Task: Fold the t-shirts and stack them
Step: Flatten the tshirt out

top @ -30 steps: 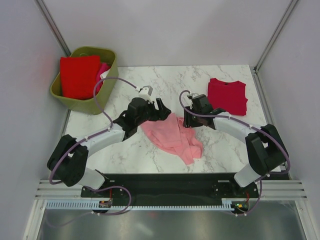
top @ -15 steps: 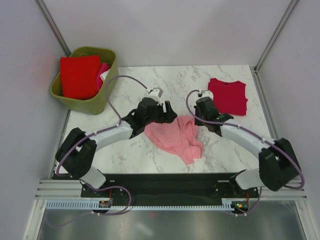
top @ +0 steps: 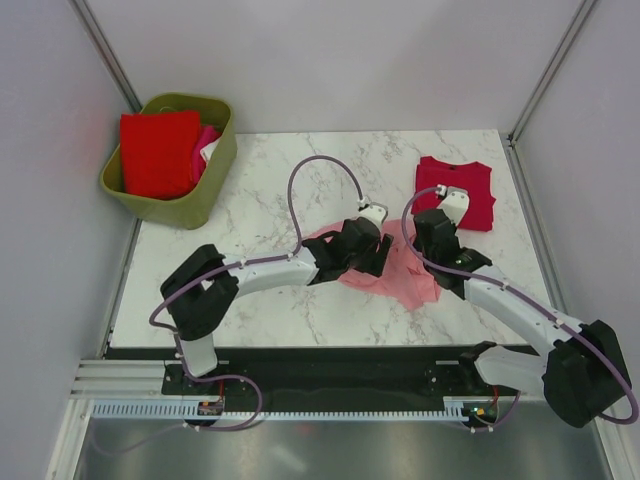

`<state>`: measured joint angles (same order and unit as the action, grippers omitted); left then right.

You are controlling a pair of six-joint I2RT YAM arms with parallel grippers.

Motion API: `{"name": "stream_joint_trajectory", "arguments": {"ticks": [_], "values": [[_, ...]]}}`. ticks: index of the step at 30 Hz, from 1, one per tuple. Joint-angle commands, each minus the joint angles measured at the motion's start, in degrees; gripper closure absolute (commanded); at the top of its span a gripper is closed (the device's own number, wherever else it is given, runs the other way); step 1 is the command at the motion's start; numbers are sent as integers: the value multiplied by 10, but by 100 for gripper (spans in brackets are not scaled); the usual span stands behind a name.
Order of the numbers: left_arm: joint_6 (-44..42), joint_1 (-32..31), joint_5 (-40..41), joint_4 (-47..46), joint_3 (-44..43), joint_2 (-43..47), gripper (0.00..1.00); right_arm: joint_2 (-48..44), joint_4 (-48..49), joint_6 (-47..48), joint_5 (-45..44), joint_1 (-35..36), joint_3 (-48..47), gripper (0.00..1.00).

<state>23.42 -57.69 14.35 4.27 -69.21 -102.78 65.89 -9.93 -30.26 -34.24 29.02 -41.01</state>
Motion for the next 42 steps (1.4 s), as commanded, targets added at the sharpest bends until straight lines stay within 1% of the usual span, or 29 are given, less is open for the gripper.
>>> {"name": "stream_joint_trajectory", "arguments": {"ticks": [1, 7, 11, 13, 17, 19, 23, 26, 27, 29, 31, 32, 33, 35, 36, 38, 40, 41, 42], "values": [[-4, 6, 29, 35, -20, -14, 21, -16, 39, -34, -45, -3, 15, 100], [1, 6, 34, 74, -66, -56, 20, -66, 95, -37, -19, -6, 59, 100], [-1, 6, 2, 76, -78, -70, 20, -88, 127, -30, -11, -9, 80, 100], [-18, 2, -19, 65, -74, -66, 19, -89, 134, -30, -13, -12, 87, 100], [-33, -5, -23, 59, -73, -72, 16, -88, 134, -53, -16, -17, 90, 100], [-36, -5, -34, 59, -80, -78, 14, -96, 132, -62, -20, -19, 95, 100], [-37, -5, -35, 76, -103, -100, 14, -112, 133, -78, -17, -26, 106, 100], [-25, -4, -13, 114, -133, -125, 21, -127, 139, -85, -17, -28, 114, 100], [-22, -4, -12, 131, -148, -137, 26, -130, 142, -85, -19, -28, 118, 100], [-14, -4, 3, 151, -164, -150, 29, -137, 142, -87, -21, -30, 120, 100], [-12, -3, 5, 169, -181, -163, 38, -145, 142, -89, -27, -31, 124, 100], [-9, -2, 5, 173, -185, -167, 45, -147, 142, -91, -28, -32, 127, 100], [-7, -1, 7, 179, -191, -168, 59, -151, 142, -93, -30, -32, 129, 100], [0, 2, 16, 182, -190, -161, 77, -158, 142, -93, -34, -34, 132, 100], [4, 5, 25, 182, -184, -155, 97, -160, 140, -93, -35, -34, 132, 100], [18, 11, 31, 174, -170, -124, 98, -161, 139, -95, -37, -38, 132, 100], [27, 34, 0, 150, -135, -92, 98, -160, 139, -96, -38, -40, 132, 100], [34, 45, -18, 138, -101, -54, 98, -157, 138, -96, -36, -41, 132, 100], [36, 70, -37, 129, -83, -27, 98, -157, 138, -96, -36, -41, 132, 100]]}}
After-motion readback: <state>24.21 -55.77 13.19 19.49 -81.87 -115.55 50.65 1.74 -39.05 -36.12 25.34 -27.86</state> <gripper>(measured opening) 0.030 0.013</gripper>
